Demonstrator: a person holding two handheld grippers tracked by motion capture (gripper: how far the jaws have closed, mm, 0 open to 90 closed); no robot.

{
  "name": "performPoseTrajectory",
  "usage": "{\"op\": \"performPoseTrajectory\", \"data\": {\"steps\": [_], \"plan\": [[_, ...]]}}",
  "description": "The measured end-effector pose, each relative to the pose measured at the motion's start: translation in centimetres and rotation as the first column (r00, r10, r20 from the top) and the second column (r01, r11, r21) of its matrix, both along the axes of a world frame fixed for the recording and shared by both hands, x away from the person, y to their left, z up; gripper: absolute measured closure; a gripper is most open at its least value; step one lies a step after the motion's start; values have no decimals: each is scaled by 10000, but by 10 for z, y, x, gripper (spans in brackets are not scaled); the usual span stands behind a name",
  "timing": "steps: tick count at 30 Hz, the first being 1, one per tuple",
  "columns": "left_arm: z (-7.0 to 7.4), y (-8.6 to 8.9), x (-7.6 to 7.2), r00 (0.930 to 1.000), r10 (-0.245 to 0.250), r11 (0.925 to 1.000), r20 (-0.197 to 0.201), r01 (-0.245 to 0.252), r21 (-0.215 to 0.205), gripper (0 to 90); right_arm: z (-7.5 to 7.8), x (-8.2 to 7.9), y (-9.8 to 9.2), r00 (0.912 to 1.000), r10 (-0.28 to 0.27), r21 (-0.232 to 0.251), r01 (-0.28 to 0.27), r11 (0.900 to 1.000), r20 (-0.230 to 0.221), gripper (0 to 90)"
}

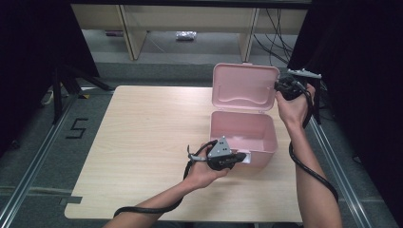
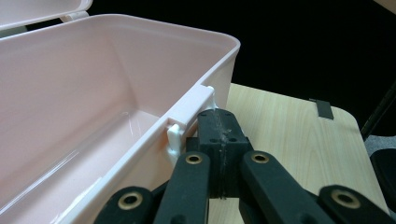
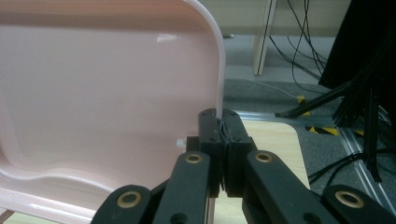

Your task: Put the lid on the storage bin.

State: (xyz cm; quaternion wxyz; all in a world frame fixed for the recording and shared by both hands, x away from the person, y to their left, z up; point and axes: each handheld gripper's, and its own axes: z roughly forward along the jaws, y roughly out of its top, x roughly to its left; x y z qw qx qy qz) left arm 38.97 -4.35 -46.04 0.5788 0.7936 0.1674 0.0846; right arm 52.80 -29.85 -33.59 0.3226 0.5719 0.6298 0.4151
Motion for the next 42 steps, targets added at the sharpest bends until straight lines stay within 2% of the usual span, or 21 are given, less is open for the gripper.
{"op": "performPoseTrajectory", "data": {"steps": [7,8,10,11,12,13,17,18,20,22,23,24,31,32,33,34,36,42], "plan": [[0,0,0,10000,10,10000,-19,-10,-28,898,-1,-7,-2,9993,162,-211,-154,9997,348,900],[0,0,0,10000,9,10000,-16,-9,-29,898,-2,-9,0,9995,-5,-48,7,10000,317,900],[0,0,0,10000,16,10000,-17,-16,-29,899,-2,-10,-1,9986,133,-261,-120,9996,513,900],[0,0,0,10000,16,10000,-23,-17,-37,899,-3,-11,0,9988,48,-150,-41,9999,494,900],[0,0,0,10000,13,10000,-21,-13,-30,898,-3,-12,-1,9985,112,-251,-98,9996,537,900],[0,0,0,10000,15,10000,-22,-15,-33,898,-3,-13,0,9987,76,-84,-72,9999,497,900],[0,0,0,10000,12,10000,-30,-12,-40,899,-3,-15,-1,9975,168,-304,-147,9994,687,900],[0,0,0,10000,12,10000,-30,-13,-43,899,-3,-18,0,9979,74,-143,-65,9999,639,900],[0,0,0,10000,12,10000,-34,-12,-46,899,-4,-19,-1,9969,151,-326,-126,9994,771,900],[0,0,0,10000,13,10000,-32,-13,-52,899,-4,-21,-1,9969,161,-286,-139,9995,774,900],[0,0,0,10000,15,10000,-39,-15,-54,899,-5,-20,-2,9950,263,-472,-218,9986,966,900],[0,0,0,10000,14,10000,-28,-14,-45,899,-5,-22,0,9953,142,-303,-113,9995,962,900],[0,0,0,10000,9,10000,-46,-9,-38,899,-7,-31,0,9926,196,-428,-145,9990,1198,900],[0,0,0,10000,12,10000,-49,-12,-38,898,-8,-33,1,9923,145,-305,-108,9995,1233,900],[0,0,0,10000,10,10000,-44,-10,-29,899,-8,-33,0,9908,252,-452,-193,9988,1330,900],[0,0,0,10000,4,10000,-54,-4,-33,899,-9,-35,1,9910,124,-293,-86,9995,1332,900],[0,0,0,10000,5,10000,-54,-5,-38,899,-9,-36,0,9891,271,-541,-194,9983,1448,899],[0,0,0,10000,12,10000,-63,-12,-42,899,-11,-43,0,9870,247,-484,-172,9987,1588,900]]}}
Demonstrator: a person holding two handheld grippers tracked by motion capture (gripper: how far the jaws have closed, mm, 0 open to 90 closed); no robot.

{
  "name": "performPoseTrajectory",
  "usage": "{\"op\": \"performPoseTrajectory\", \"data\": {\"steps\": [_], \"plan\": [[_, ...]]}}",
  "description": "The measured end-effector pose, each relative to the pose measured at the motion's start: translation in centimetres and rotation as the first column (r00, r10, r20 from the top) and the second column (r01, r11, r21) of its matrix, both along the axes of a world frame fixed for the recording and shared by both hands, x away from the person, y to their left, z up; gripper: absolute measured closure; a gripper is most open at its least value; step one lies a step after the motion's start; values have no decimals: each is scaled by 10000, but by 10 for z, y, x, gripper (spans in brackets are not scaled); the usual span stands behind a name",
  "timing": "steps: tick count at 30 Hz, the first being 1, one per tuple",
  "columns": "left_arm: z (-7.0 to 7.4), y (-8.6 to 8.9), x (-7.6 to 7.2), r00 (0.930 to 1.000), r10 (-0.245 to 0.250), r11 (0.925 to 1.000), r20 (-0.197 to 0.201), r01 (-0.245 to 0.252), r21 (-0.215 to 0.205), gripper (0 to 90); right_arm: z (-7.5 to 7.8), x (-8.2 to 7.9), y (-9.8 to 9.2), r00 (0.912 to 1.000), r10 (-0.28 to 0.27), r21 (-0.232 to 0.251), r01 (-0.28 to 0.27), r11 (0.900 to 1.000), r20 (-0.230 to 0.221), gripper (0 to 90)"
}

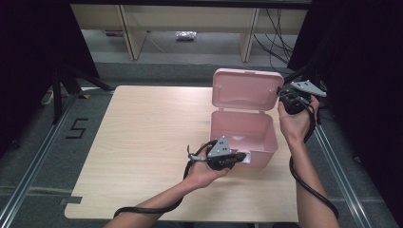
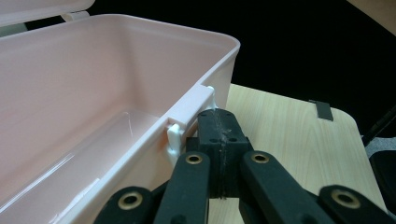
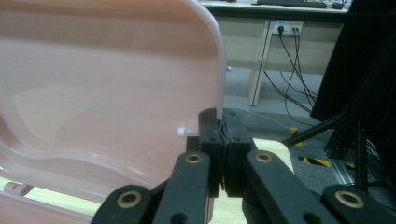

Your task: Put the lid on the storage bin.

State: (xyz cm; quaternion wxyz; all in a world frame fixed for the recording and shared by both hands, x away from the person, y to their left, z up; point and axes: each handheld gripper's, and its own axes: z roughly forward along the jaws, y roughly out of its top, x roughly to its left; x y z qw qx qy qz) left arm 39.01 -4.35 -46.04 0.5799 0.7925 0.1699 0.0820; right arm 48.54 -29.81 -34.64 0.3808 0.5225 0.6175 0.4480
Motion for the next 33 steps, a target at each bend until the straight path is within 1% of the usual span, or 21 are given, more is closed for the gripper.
{"op": "performPoseTrajectory", "data": {"steps": [3,4,5,6,8,9,11,12,13,15,16,17,18,19,20,23,24,25,30,31,33], "plan": [[0,0,0,10000,4,10000,-2,-4,-1,898,0,-2,-1,10000,98,-110,-98,9999,12,900],[0,0,0,10000,5,10000,-2,-5,-6,898,-1,-4,0,10000,1,4,-1,10000,30,900],[0,0,0,10000,5,10000,-2,-5,-6,899,-1,-4,-1,10000,35,-190,-34,9998,71,900],[0,0,0,10000,-1,10000,1,1,6,898,-1,-5,0,10000,18,-54,-17,10000,77,900],[0,0,0,10000,2,10000,-5,-2,-5,899,-1,-7,0,9999,99,-235,-97,9997,120,900],[0,0,0,10000,3,10000,-3,-3,-3,899,-2,-9,1,10000,-14,-78,15,10000,46,899],[0,0,0,10000,1,10000,-8,-1,-10,899,-3,-9,0,9997,95,-280,-88,9996,229,899],[0,0,0,10000,-1,10000,-9,1,-2,898,-3,-12,1,9998,-7,-156,10,9999,190,899],[0,0,0,10000,-1,10000,-9,1,-6,898,-3,-12,0,9997,94,-402,-85,9992,227,899],[0,0,0,10000,-2,10000,-12,2,-13,899,-3,-15,2,9997,-3,-232,9,9997,245,898],[0,0,0,10000,4,10000,-25,-4,-27,898,-4,-15,0,9994,110,-435,-95,9990,341,898],[0,0,0,10000,4,10000,-25,-4,-27,898,-4,-17,2,9996,-1,-343,10,9994,266,898],[0,0,0,10000,4,10000,-26,-4,-29,898,-5,-18,0,9993,141,-535,-123,9985,334,898],[0,0,0,10000,2,10000,-28,-2,-29,899,-5,-20,2,9995,20,-368,-9,9993,313,897],[0,0,0,10000,5,10000,-37,-5,-35,898,-5,-20,1,9993,108,-544,-88,9985,366,897],[0,0,0,10000,7,10000,-37,-7,-35,898,-6,-24,1,9990,148,-597,-122,9981,431,896],[0,0,0,10000,7,10000,-40,-7,-36,898,-7,-26,3,9994,9,-477,7,9989,345,896],[0,0,0,10000,7,10000,-43,-8,-46,898,-7,-26,1,9989,137,-703,-105,9975,443,896],[0,0,0,10000,-6,10000,-72,5,-80,898,-9,-31,1,9983,163,-789,-118,9968,562,896],[0,0,0,10000,-6,10000,-72,6,-78,898,-10,-32,2,9986,95,-632,-61,9980,527,896],[0,0,0,10000,-12,10000,-63,12,-69,898,-11,-33,2,9980,166,-786,-118,9968,609,896]]}}
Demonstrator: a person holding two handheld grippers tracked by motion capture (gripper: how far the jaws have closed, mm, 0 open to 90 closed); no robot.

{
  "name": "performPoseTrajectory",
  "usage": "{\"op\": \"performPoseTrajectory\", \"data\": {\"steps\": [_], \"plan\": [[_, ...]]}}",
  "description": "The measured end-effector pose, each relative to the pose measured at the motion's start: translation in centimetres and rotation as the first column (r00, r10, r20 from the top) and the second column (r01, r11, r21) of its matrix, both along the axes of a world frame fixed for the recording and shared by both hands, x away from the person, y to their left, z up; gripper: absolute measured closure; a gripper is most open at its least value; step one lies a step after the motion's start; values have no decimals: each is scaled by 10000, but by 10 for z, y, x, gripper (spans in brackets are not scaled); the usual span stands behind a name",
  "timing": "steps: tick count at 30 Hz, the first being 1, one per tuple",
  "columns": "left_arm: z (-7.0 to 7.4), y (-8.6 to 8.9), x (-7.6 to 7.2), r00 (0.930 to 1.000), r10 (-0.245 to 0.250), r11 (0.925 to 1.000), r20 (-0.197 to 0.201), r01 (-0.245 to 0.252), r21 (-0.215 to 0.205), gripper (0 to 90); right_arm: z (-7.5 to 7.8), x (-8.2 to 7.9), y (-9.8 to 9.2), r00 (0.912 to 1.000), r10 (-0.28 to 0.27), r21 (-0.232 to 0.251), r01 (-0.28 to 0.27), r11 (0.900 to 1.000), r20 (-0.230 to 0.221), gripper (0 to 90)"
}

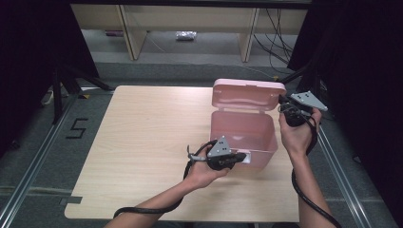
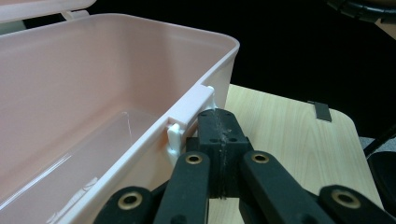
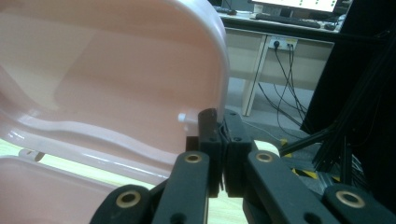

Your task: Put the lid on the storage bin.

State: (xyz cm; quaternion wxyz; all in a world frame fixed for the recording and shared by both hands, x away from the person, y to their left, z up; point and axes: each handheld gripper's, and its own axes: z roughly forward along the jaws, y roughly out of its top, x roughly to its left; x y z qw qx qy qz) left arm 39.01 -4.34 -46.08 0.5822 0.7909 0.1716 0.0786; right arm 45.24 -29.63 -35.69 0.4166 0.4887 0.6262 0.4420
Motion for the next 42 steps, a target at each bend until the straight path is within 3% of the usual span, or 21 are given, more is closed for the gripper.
{"op": "performPoseTrajectory", "data": {"steps": [12,13,18,20,23,25,27,30,36,42], "plan": [[0,0,-1,10000,16,10000,29,-16,-9,897,-4,-9,0,9998,48,-186,-45,9998,169,893],[0,0,-1,10000,19,10000,32,-19,-9,897,-5,-11,1,10000,-62,-3,62,10000,47,893],[-1,0,0,10000,-17,9999,40,18,-116,896,-7,-13,0,9997,34,-243,-28,9997,255,892],[-1,0,0,10000,-16,9999,40,17,-151,895,-8,-15,2,9999,-82,-3,82,10000,100,891],[-1,1,-1,10000,56,9999,37,-56,-113,892,-8,-15,0,9996,24,-322,-15,9995,298,891],[0,1,-1,10000,75,9999,12,-75,-133,891,-9,-15,1,9996,18,-227,-12,9997,270,891],[1,2,-2,9999,94,9996,-37,-95,-269,888,-10,-16,2,9998,-25,-53,26,10000,183,891],[6,4,-4,10000,91,9985,27,-89,-536,884,-9,-17,1,9998,5,-231,0,9997,208,890],[26,18,-2,9981,548,9944,266,-521,-923,894,-11,-19,2,9996,-33,-190,39,9998,279,890],[38,36,12,9903,1374,9832,189,-1341,-1236,897,-12,-22,2,9994,-41,-338,52,9994,339,889]]}}
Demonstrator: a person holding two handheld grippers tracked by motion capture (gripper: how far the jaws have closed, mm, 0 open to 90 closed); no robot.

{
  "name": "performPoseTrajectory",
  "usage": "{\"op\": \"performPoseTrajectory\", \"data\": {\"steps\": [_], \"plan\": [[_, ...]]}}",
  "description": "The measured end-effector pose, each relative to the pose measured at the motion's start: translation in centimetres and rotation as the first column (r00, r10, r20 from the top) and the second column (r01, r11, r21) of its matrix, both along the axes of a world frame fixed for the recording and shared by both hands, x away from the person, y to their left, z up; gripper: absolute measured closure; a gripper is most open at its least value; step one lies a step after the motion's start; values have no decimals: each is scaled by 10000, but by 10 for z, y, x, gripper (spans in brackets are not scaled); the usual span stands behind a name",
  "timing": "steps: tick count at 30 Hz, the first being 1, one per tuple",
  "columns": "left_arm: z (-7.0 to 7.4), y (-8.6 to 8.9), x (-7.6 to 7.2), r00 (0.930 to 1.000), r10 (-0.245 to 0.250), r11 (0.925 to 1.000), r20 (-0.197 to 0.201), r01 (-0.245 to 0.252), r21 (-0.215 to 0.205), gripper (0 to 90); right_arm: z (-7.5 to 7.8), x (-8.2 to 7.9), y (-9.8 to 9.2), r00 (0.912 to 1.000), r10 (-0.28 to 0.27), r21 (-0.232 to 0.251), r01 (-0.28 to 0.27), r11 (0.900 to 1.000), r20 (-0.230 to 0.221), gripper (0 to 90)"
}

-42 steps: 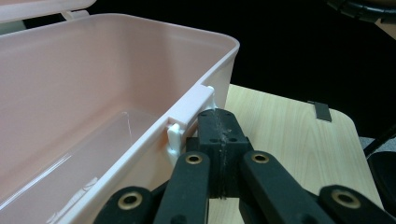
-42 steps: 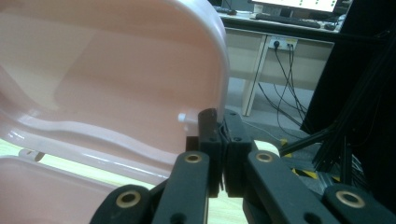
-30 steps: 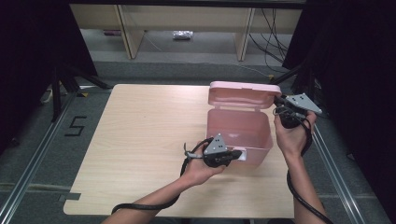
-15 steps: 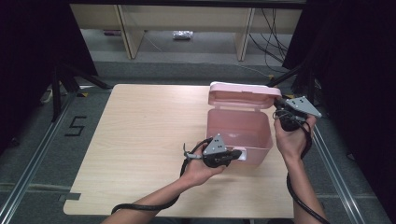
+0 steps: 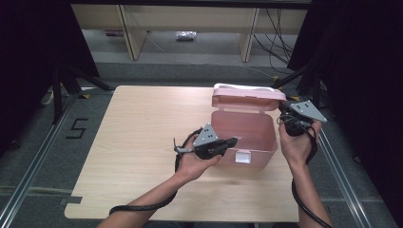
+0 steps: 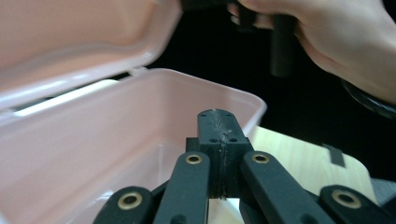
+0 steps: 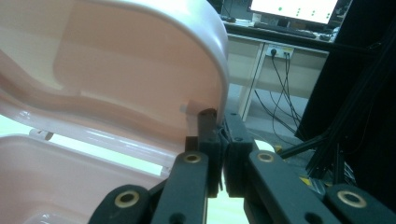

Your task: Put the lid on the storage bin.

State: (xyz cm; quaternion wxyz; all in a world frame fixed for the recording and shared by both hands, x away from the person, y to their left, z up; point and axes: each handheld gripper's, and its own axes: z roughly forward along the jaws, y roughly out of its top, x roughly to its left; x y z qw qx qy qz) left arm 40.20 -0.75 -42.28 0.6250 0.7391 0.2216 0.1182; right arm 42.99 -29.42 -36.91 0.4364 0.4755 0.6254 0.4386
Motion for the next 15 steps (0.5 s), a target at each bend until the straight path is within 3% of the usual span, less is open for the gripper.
{"op": "performPoseTrajectory", "data": {"steps": [8,11,15], "plan": [[5,13,18,9969,786,9967,-66,-787,-217,897,-5,-6,1,9999,-6,-111,8,9999,152,889],[6,16,23,9948,1013,9943,-128,-1017,-319,897,-6,-10,3,9999,-114,99,114,9999,-13,887],[8,20,28,9922,1239,9915,-145,-1243,-372,897,-8,-12,1,9999,29,-162,-27,9999,124,885]]}}
